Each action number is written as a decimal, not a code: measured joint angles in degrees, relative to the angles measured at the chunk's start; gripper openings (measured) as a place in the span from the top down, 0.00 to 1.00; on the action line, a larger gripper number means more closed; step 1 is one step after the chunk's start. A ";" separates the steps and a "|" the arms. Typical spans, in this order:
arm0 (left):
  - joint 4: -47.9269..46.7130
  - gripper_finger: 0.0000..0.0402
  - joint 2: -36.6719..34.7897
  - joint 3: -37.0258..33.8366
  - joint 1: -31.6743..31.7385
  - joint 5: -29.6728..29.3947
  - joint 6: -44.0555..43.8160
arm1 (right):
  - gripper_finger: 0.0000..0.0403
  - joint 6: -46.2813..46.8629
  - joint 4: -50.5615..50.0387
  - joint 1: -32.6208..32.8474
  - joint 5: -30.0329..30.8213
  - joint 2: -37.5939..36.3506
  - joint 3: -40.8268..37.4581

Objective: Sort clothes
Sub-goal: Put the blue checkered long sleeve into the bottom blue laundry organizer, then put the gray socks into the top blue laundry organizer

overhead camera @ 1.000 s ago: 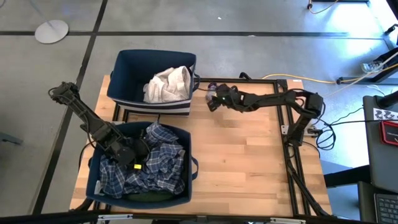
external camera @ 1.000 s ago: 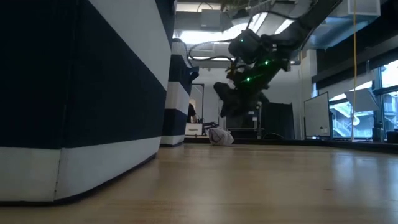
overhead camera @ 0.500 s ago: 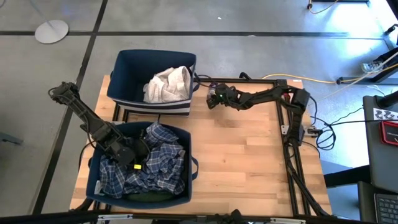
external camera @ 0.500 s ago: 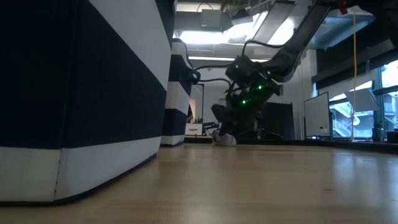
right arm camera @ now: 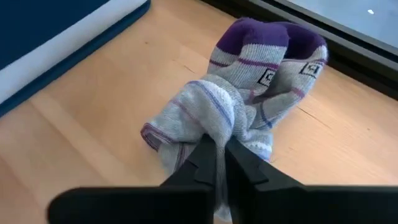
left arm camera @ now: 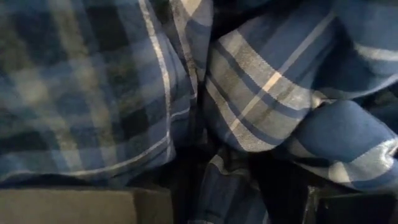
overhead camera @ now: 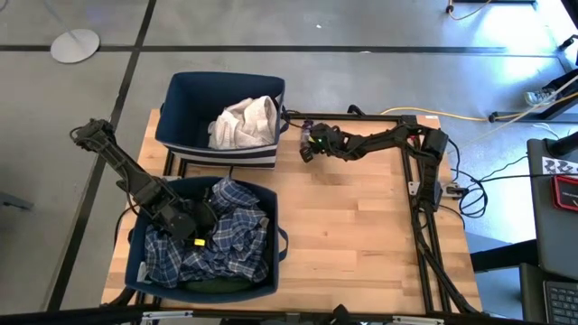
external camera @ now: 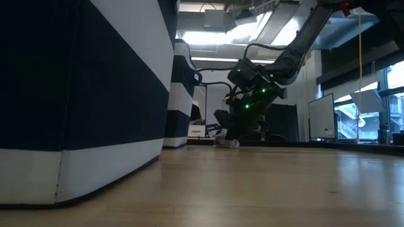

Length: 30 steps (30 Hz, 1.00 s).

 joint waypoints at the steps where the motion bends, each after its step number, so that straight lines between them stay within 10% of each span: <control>1: -0.02 0.63 0.00 0.00 0.00 0.00 -0.16 | 0.96 -0.58 -0.48 0.17 0.01 -0.34 -0.02; 20: -20.90 0.62 -1.57 16.51 -4.37 1.40 -11.07 | 0.96 -12.11 -28.07 17.24 27.09 -23.40 13.73; 30: -26.17 0.62 -3.80 22.56 -4.92 1.16 -10.08 | 0.95 -28.40 -1.18 21.33 22.04 -22.15 19.63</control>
